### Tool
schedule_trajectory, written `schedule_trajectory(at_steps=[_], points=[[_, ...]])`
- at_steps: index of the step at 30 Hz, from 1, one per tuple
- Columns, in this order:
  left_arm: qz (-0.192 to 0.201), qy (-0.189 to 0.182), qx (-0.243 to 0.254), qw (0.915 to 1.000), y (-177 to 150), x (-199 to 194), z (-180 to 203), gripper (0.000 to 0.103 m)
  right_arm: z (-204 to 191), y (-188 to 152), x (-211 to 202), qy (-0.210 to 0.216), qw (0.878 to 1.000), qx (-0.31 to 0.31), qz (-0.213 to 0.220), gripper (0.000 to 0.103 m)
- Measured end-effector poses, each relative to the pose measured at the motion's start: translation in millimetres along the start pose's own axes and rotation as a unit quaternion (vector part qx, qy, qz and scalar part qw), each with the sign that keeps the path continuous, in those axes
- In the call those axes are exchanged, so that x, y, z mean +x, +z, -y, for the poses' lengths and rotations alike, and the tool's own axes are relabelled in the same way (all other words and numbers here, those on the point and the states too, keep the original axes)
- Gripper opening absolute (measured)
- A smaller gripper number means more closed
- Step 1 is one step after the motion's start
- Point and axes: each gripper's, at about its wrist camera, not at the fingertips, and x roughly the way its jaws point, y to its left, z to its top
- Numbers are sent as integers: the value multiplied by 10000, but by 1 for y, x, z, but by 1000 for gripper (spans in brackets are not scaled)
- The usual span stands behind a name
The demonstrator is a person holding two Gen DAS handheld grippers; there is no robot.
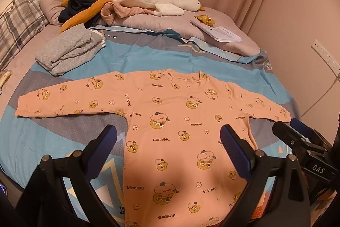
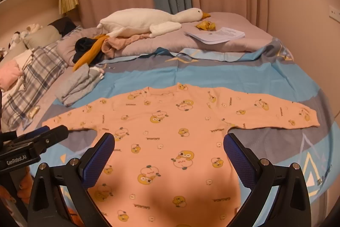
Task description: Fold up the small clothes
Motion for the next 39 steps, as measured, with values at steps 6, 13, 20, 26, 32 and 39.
schedule_trajectory(at_steps=[6,13,20,26,32,39], points=[[-27,-83,79,9999,-1,-1,4,97,0,0,0,14,10000,-1,3,102],[-36,-83,93,9999,-2,-1,6,97,-2,0,0,24,10000,-1,-7,102],[-60,-112,99,9999,-1,-2,7,97,-6,-2,0,35,10000,7,11,102],[-59,-170,133,9997,-1,-2,9,97,-11,0,0,68,10000,12,5,102],[-127,-214,68,9997,0,-1,9,98,-10,1,0,94,10000,27,-8,102],[-179,-286,-25,9994,0,1,8,102,-9,2,0,94,9999,37,-12,102]])
